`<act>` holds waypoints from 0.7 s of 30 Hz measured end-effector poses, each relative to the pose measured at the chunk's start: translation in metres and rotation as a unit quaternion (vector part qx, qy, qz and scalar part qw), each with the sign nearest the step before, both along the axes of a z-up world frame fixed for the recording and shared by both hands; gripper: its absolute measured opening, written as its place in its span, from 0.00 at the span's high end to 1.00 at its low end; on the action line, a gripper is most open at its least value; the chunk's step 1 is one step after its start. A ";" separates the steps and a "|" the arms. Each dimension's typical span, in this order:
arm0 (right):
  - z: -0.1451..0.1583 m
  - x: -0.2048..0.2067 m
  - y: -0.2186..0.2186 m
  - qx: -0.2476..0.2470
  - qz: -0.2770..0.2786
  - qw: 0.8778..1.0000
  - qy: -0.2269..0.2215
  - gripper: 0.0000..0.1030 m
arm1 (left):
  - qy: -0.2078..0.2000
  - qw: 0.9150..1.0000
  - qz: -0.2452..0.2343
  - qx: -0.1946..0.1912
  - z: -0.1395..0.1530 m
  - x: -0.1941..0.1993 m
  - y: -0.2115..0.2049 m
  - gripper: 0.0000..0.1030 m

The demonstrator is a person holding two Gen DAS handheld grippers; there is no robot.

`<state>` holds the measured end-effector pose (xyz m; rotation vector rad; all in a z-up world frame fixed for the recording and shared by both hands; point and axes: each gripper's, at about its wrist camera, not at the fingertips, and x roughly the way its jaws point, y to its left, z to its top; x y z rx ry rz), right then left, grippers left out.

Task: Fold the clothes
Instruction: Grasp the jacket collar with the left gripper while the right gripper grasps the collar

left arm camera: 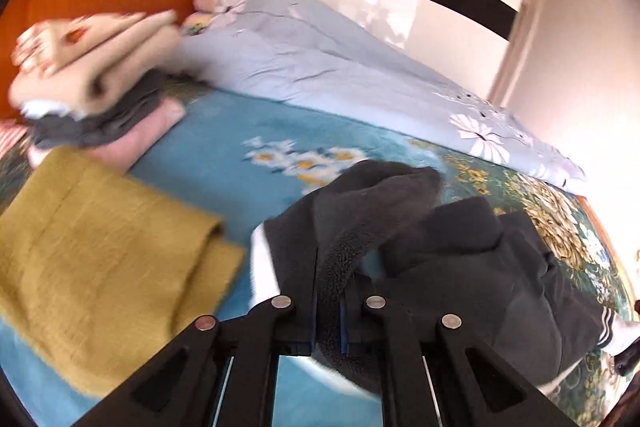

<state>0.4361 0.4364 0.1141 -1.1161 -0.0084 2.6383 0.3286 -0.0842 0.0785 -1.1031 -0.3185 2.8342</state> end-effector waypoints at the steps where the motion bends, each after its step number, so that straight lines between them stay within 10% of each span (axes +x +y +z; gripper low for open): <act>1: -0.005 -0.006 -0.007 -0.004 0.011 1.000 -0.004 0.52 | -0.012 1.000 0.009 -0.001 -0.007 0.011 -0.011 0.92; 7: -0.044 -0.041 -0.033 -0.044 0.046 0.997 -0.045 0.52 | -0.103 0.995 0.013 -0.006 -0.044 0.033 -0.048 0.89; 11: -0.055 -0.060 -0.047 -0.065 0.066 0.994 -0.054 0.52 | -0.077 0.997 -0.024 -0.006 -0.016 0.045 -0.045 0.79; 15: -0.055 -0.073 -0.047 -0.083 0.075 0.993 -0.048 0.52 | -0.008 0.996 -0.084 -0.017 0.026 0.046 -0.032 0.39; 21: -0.061 -0.113 -0.052 -0.115 0.108 0.984 -0.079 0.48 | 0.005 0.975 -0.223 -0.010 0.038 -0.013 0.036 0.31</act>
